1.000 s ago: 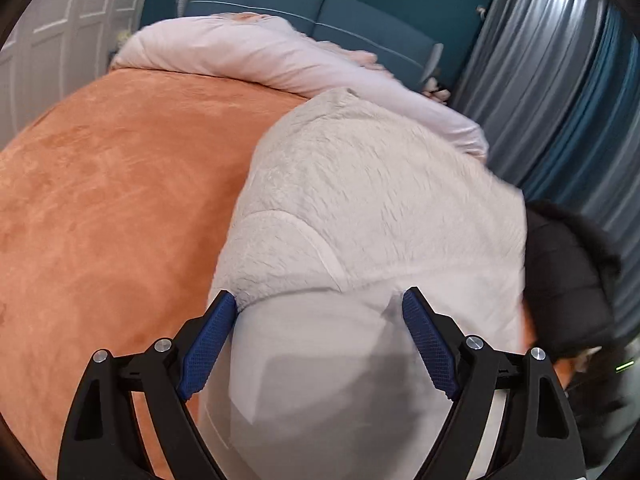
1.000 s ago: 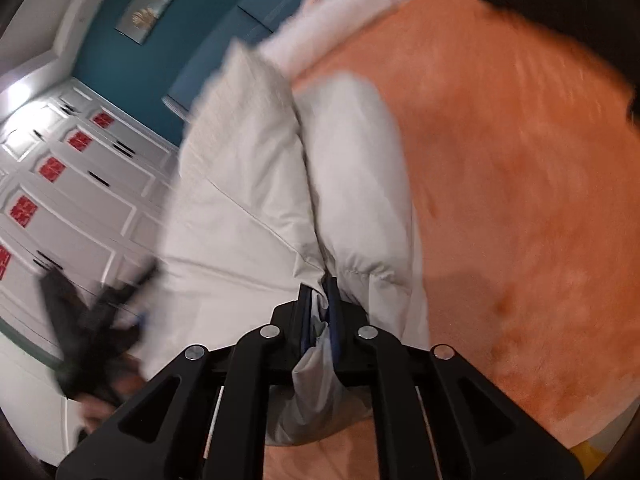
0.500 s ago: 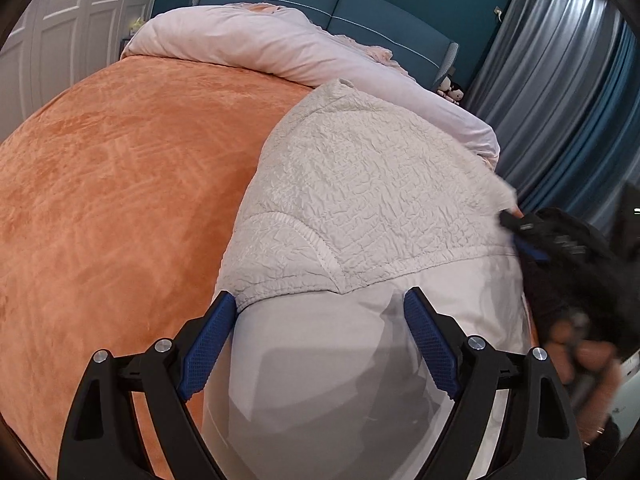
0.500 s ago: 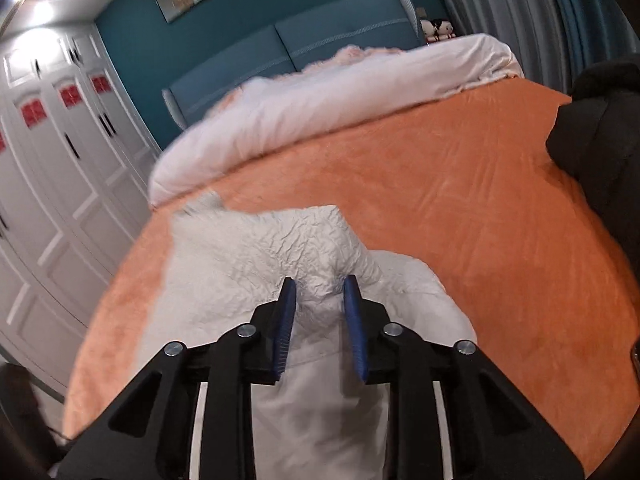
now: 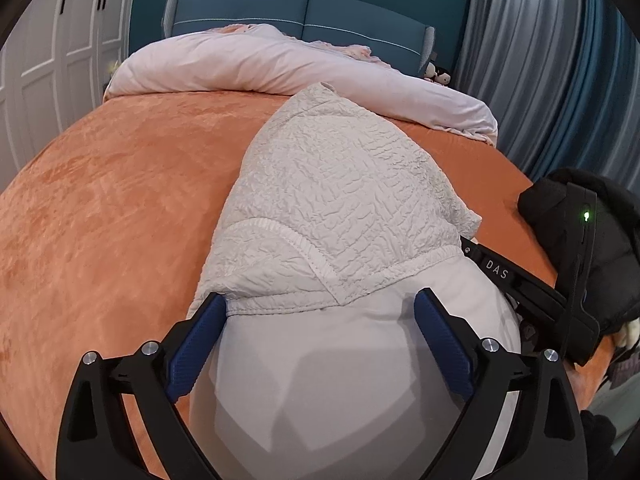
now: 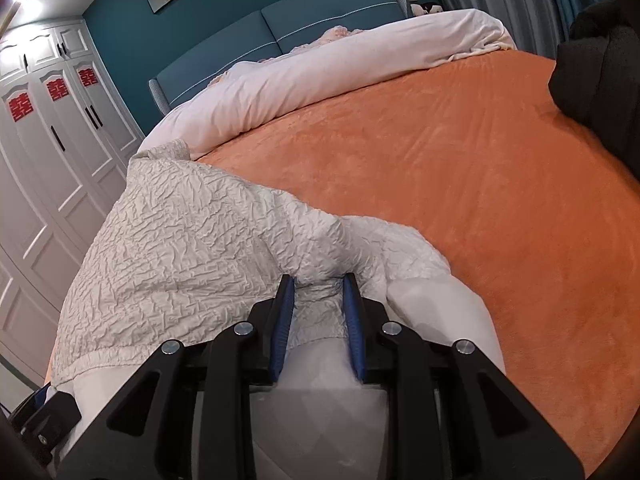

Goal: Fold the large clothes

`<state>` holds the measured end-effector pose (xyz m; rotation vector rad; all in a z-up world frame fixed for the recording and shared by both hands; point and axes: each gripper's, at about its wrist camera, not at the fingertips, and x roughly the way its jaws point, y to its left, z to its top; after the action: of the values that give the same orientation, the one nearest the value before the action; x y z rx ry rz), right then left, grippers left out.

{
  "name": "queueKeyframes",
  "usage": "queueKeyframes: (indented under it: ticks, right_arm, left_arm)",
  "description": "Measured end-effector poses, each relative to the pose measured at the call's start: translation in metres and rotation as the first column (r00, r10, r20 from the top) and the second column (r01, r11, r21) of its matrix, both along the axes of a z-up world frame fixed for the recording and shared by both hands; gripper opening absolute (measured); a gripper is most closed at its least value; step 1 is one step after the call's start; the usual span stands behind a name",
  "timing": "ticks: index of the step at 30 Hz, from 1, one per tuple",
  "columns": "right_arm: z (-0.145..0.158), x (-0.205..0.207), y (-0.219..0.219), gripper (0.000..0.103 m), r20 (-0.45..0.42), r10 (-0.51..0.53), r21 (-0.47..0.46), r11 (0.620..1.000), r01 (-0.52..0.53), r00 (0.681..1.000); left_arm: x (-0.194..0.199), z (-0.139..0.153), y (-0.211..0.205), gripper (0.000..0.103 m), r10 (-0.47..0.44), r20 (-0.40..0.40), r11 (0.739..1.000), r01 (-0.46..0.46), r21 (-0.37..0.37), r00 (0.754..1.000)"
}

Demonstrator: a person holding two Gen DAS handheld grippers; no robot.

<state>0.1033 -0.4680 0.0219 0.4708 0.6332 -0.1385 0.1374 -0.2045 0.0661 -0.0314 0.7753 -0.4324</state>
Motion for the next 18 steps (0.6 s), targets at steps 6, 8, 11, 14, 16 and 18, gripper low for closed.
queueKeyframes:
  ticks: [6,8,11,14,16,18]
  right_arm:
    - [-0.005,0.004,0.0,0.023,-0.004,0.006,0.001,1.0,-0.006,1.0]
    - [-0.003,0.006,0.0,0.023,-0.013,0.008,-0.006,1.0,-0.008,1.0]
    - [0.012,0.002,0.0,0.023,-0.042,0.011,-0.021,1.0,-0.012,0.999]
    - [0.05,-0.04,0.012,0.027,-0.028,0.02,-0.04,0.999,-0.021,0.999]
    - [0.069,-0.083,0.027,0.027,-0.018,0.064,-0.067,0.996,-0.065,0.998]
    - [0.071,-0.116,0.039,0.027,-0.037,0.094,-0.066,0.993,-0.096,0.995]
  left_arm:
    - [-0.001,-0.011,-0.002,0.093,0.001,0.022,1.0,-0.002,0.025,1.0]
    - [0.0,-0.011,-0.004,0.094,0.006,0.021,0.999,-0.007,0.034,1.0]
    - [0.001,-0.003,0.002,0.093,0.006,-0.007,1.0,-0.005,0.03,1.0]
    - [-0.011,0.02,0.023,0.085,0.029,-0.031,1.0,-0.029,-0.001,0.999]
    - [-0.029,0.038,0.039,0.085,0.025,-0.014,0.999,-0.025,-0.042,1.0]
    - [-0.05,0.048,0.052,0.085,-0.004,-0.024,0.998,0.003,-0.065,1.0]
